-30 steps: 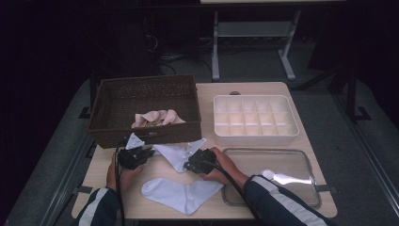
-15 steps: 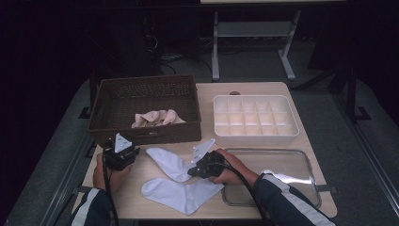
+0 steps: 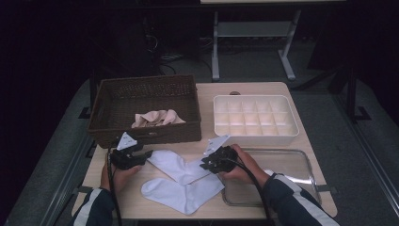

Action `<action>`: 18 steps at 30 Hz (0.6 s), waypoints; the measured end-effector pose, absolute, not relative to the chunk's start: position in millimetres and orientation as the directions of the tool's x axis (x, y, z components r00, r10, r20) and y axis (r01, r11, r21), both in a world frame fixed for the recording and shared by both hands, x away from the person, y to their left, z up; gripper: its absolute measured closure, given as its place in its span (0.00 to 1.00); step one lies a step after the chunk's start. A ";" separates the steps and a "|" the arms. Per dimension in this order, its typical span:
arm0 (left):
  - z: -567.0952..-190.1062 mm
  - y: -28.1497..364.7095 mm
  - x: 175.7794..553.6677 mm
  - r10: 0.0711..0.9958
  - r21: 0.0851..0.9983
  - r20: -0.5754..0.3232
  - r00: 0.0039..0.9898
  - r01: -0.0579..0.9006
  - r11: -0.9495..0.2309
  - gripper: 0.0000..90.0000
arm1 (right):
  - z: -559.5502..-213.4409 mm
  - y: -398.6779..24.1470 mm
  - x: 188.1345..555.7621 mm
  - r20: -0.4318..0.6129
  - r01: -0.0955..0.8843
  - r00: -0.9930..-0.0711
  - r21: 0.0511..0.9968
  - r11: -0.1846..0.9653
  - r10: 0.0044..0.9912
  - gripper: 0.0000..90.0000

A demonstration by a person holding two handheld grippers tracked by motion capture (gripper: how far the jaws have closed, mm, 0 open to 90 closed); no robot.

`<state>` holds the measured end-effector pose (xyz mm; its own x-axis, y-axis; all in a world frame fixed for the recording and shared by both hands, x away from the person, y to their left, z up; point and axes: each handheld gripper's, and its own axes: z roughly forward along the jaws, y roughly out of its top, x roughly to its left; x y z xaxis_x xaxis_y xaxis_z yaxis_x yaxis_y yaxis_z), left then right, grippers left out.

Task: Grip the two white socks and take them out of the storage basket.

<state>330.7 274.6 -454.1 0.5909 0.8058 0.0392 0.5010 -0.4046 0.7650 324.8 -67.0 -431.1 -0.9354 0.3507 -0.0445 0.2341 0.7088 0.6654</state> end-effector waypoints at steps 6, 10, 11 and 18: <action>-463.8 271.6 337.3 0.808 0.705 0.069 0.585 0.544 -0.455 0.51 | -445.5 -85.8 334.2 -0.020 0.391 -0.853 0.639 0.663 0.522 0.80; -465.2 277.4 337.2 0.818 0.702 0.054 0.573 0.560 -0.439 0.53 | -452.3 -84.5 339.6 -0.005 0.392 -0.862 0.629 0.671 0.508 0.73; -465.2 277.4 337.2 0.818 0.702 0.054 0.573 0.560 -0.439 0.53 | -452.9 -82.7 339.3 0.012 0.402 -0.861 0.628 0.667 0.508 0.72; -468.4 285.5 335.9 0.810 0.717 -0.001 0.587 0.565 -0.409 0.52 | -459.6 -77.4 345.2 0.006 0.394 -0.870 0.608 0.690 0.492 0.53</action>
